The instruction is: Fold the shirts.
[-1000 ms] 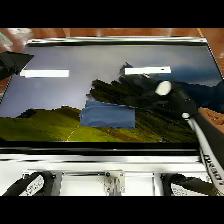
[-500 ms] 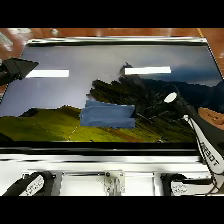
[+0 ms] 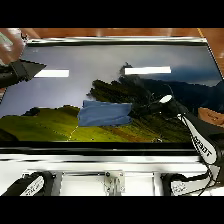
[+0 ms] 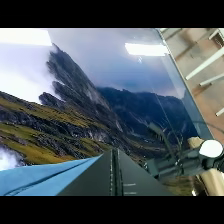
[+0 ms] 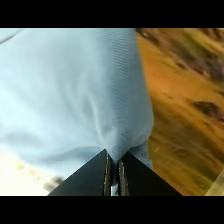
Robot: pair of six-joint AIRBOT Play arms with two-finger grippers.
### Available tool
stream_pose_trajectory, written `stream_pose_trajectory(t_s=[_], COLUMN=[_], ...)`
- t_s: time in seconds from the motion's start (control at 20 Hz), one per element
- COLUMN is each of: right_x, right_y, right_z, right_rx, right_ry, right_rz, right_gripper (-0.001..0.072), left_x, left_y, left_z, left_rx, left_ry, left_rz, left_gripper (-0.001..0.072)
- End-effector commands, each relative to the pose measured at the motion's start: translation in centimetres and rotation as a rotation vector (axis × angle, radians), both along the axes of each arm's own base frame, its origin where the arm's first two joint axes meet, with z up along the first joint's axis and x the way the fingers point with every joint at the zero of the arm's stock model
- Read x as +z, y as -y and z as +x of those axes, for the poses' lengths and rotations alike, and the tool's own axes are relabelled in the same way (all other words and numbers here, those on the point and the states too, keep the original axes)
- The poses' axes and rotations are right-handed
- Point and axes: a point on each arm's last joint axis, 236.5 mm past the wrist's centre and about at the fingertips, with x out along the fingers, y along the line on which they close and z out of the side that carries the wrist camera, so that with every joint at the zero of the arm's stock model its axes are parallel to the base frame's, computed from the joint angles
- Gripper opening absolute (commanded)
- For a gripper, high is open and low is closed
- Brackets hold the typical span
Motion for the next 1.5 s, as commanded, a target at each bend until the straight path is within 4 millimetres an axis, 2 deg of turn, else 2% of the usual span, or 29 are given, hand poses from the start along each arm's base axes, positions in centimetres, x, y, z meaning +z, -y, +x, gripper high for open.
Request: stream_pose_trajectory(t_s=[0.0,0.1,0.2,0.3,0.4,0.45,0.55,0.7,0.85,1.0,1.15,1.3,1.45], right_x=[4.7,9.5,14.4,18.6,21.7,22.9,24.0,23.8,22.7,21.8,21.3,19.4,15.8], right_y=[1.3,4.3,8.8,14.4,20.5,23.8,30.1,39.3,45.8,49.8,52.1,52.2,49.8], right_z=[3.4,7.1,10.1,11.6,11.4,10.6,8.2,2.2,-4.4,-9.2,-12.4,-15.6,-18.7], right_rx=[0.046,-0.024,-0.119,-0.235,-0.351,-0.413,-0.530,-0.695,-0.834,-0.960,-1.058,-1.054,-0.988], right_ry=[0.185,0.317,0.436,0.504,0.532,0.537,0.532,0.448,0.315,0.223,0.162,0.025,-0.159], right_rz=[0.022,0.016,-0.002,-0.020,-0.036,-0.056,-0.141,-0.346,-0.486,-0.515,-0.531,-0.570,-0.543], right_gripper=[0.0061,0.0060,0.0060,0.0060,0.0060,0.0060,0.0060,0.0060,0.0060,0.0060,0.0060,0.0060,0.0060], left_x=[0.0,0.0,0.0,0.0,0.0,0.0,0.0,0.0,0.0,0.0,0.0,0.0,0.0], left_y=[0.6,0.6,0.7,0.7,0.7,0.7,0.8,1.6,3.0,4.7,6.0,6.6,6.6], left_z=[-0.2,-0.2,-0.2,-0.2,-0.3,-0.3,-0.3,-0.5,-1.1,-1.8,-2.4,-2.6,-2.6], left_rx=[-0.014,-0.017,-0.017,-0.018,-0.020,-0.020,-0.022,-0.042,-0.079,-0.125,-0.161,-0.175,-0.176], left_ry=[0.001,0.000,0.000,0.000,-0.002,-0.001,-0.002,-0.001,-0.001,-0.001,-0.001,0.000,0.000], left_rz=[0.001,0.001,0.001,0.001,0.001,0.001,0.001,0.001,0.001,0.001,0.001,0.001,0.001], left_gripper=[0.0032,0.0032,0.0032,0.0032,0.0032,0.0032,0.0032,0.0032,0.0032,0.0032,0.0032,0.0032,0.0032])
